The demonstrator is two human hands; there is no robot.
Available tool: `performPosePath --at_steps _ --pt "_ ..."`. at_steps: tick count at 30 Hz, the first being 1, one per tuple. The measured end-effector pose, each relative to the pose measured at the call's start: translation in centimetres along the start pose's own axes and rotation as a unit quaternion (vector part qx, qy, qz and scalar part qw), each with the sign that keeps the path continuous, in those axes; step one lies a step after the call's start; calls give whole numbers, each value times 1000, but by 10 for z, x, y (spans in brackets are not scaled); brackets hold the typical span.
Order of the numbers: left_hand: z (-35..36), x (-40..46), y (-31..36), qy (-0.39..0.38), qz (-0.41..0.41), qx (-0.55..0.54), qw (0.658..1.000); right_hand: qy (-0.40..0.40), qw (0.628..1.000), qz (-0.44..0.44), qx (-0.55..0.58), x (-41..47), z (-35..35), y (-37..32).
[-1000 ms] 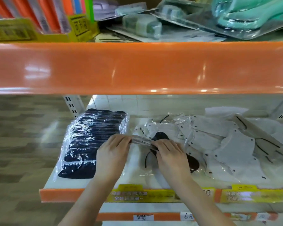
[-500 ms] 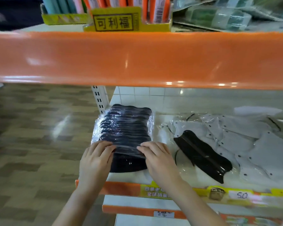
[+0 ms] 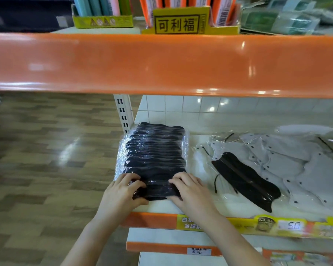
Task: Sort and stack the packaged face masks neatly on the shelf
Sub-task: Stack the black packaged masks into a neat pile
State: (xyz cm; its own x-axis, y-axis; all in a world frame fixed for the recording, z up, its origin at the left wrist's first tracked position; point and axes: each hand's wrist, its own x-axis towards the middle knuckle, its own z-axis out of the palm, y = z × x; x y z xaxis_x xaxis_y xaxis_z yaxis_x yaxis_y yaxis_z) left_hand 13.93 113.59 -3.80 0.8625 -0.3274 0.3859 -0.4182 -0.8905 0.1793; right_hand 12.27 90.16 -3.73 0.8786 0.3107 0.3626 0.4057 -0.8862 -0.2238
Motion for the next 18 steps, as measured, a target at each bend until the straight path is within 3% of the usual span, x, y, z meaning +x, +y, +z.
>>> performPosePath --at_steps 6,18 --pt "-2 8 5 11 8 5 1000 22 999 19 -41 3 0 -8" --pt "4 0 10 36 -7 46 998 44 999 4 3 -5 5 -11"
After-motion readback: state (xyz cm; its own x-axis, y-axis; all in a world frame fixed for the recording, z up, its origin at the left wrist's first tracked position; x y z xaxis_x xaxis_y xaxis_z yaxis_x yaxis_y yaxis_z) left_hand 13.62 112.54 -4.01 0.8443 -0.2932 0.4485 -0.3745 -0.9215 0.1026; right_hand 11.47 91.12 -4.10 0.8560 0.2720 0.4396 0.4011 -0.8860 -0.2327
